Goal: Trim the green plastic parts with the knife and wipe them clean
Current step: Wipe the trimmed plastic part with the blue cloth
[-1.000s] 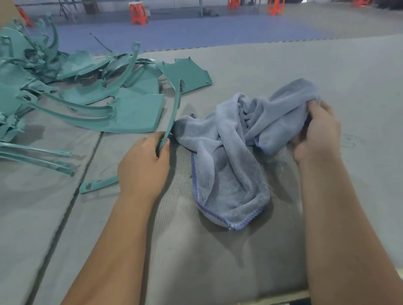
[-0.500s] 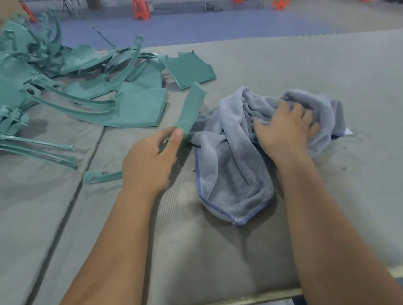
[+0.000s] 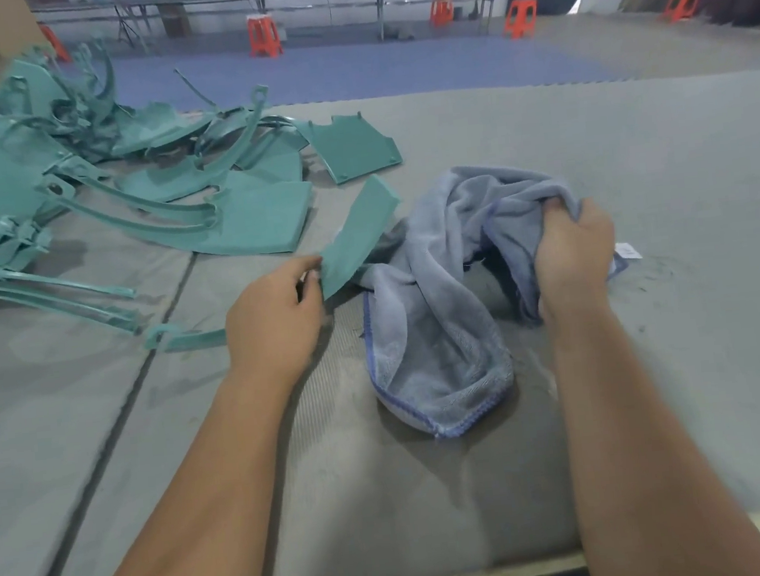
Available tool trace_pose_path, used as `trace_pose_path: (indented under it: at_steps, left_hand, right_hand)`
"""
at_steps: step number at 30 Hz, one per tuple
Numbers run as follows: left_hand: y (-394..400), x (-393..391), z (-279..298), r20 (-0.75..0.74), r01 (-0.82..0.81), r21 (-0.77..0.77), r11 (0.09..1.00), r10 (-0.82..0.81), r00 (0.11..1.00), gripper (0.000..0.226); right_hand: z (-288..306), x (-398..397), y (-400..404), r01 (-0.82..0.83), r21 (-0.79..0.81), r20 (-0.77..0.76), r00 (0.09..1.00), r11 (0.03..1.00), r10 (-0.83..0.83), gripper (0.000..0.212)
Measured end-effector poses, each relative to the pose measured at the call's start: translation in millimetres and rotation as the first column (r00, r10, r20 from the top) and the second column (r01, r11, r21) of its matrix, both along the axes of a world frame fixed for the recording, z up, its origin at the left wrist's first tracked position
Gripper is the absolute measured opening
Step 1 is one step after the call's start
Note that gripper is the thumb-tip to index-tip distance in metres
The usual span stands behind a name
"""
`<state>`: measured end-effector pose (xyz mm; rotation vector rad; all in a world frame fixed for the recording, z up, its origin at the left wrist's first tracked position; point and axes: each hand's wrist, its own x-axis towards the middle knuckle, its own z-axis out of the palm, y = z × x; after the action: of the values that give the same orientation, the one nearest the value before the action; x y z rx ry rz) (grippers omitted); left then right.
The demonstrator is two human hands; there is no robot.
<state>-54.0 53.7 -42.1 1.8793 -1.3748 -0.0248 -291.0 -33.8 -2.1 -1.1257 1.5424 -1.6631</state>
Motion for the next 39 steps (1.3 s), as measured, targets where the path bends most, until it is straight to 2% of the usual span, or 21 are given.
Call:
trace_pose_path:
  at_steps: [2,5,7,9,10,11,13,14,16,18,20,24,26,28,31,33,35,36,37,38,39]
  left_hand:
    - [1.4,-0.1,2.4,-0.015,-0.052,-0.077,0.996,0.051,0.999,0.03]
    - [0.9,-1.6,5.7,0.003,-0.086,-0.106,0.991,0.086,0.996,0.034]
    - [0.3,-2.8,6.2,0.013,-0.073,-0.08,0.994,0.074,0.997,0.038]
    - [0.3,-2.8,4.8,0.046,-0.059,-0.042,0.997,0.061,0.997,0.032]
    - [0.4,-2.5,3.5,0.079,-0.063,-0.014,0.998,0.064,0.995,0.026]
    - [0.3,-2.4,2.7,0.105,-0.075,0.015,0.997,0.073,0.992,0.023]
    - [-0.2,-1.8,2.8,0.1,-0.116,0.058,0.992,0.109,0.989,0.025]
    - [-0.8,-1.3,3.0,0.077,-0.131,0.069,0.989,0.125,0.989,0.025]
    - [-1.9,-0.5,2.7,0.036,-0.143,0.076,0.987,0.14,0.989,0.025]
    - [-3.0,-0.5,2.2,0.027,-0.143,0.073,0.987,0.141,0.99,0.024]
    - [-3.6,-1.4,2.1,0.042,-0.143,0.067,0.987,0.14,0.989,0.024]
    - [-5.3,-1.9,1.5,0.058,-0.139,0.045,0.989,0.136,0.989,0.023]
    - [-5.7,-1.8,1.3,0.081,-0.138,0.046,0.989,0.134,0.988,0.023]
    - [-6.1,-2.1,1.3,0.114,-0.136,0.054,0.989,0.129,0.985,0.022]
    - [-6.2,-3.4,1.7,0.159,-0.139,0.064,0.988,0.127,0.979,0.023]
    - [-5.3,-3.1,2.0,0.182,-0.146,0.057,0.988,0.134,0.974,0.023]
    - [-4.4,-2.7,2.6,0.218,-0.157,0.04,0.987,0.145,0.965,0.024]
    - [-4.4,-2.9,3.0,0.244,-0.162,0.029,0.986,0.15,0.958,0.024]
    - [-4.7,-3.5,3.5,0.277,-0.166,0.021,0.986,0.154,0.949,0.024]
    - [-5.1,-5.2,4.0,0.307,-0.163,0.019,0.986,0.15,0.94,0.024]
    - [-5.8,-7.4,3.7,0.334,-0.148,0.02,0.989,0.133,0.933,0.024]
  right_hand:
    - [5.5,-0.6,3.8,-0.003,-0.048,0.331,0.944,0.999,0.019,0.017]
    - [9.0,-5.5,5.8,-0.192,-0.135,0.667,0.708,0.972,0.233,0.035]
    - [11.3,-6.7,8.6,-0.367,-0.309,0.731,0.499,0.877,0.466,0.049]
    - [10.9,-2.7,13.3,-0.513,-0.403,0.658,0.413,0.757,0.63,0.056]
    - [9.5,0.3,15.2,-0.591,-0.384,0.595,0.429,0.709,0.68,0.055]
    - [8.7,2.5,15.9,-0.651,-0.307,0.504,0.508,0.694,0.699,0.053]
    - [7.4,6.8,14.7,-0.644,-0.023,0.144,0.754,0.764,0.64,0.064]
    - [6.8,8.4,15.3,-0.594,0.12,-0.074,0.794,0.795,0.604,0.074]
    - [6.8,11.1,18.7,-0.497,0.302,-0.387,0.716,0.814,0.581,0.082]
    - [7.7,11.5,20.7,-0.454,0.348,-0.525,0.631,0.82,0.572,0.077]
    - [7.7,9.4,20.3,-0.344,0.32,-0.64,0.608,0.883,0.469,0.076]
    - [9.0,-0.4,18.4,-0.188,0.155,-0.635,0.733,0.97,0.244,0.042]
    - [10.3,-4.5,15.4,-0.108,0.072,-0.715,0.688,0.991,0.127,0.021]
    - [12.4,-5.6,14.0,-0.043,-0.045,-0.764,0.645,0.998,-0.007,0.025]
    - [20.2,-2.4,19.2,0.106,-0.195,-0.727,0.651,0.975,-0.216,0.032]
    - [21.5,-0.9,19.7,0.168,-0.19,-0.561,0.79,0.967,-0.247,0.036]
    - [24.8,3.5,18.9,0.048,-0.217,-0.141,0.987,0.975,-0.08,0.039]
    - [29.2,8.6,21.6,-0.023,-0.264,0.102,0.993,0.964,0.052,0.04]
    - [31.7,13.5,23.8,-0.056,-0.326,0.22,0.966,0.944,0.133,0.039]
    - [33.1,21.3,28.5,-0.069,-0.384,0.196,0.968,0.921,0.154,0.038]
    - [33.1,31.4,33.9,-0.09,-0.438,0.067,0.989,0.894,0.132,0.036]
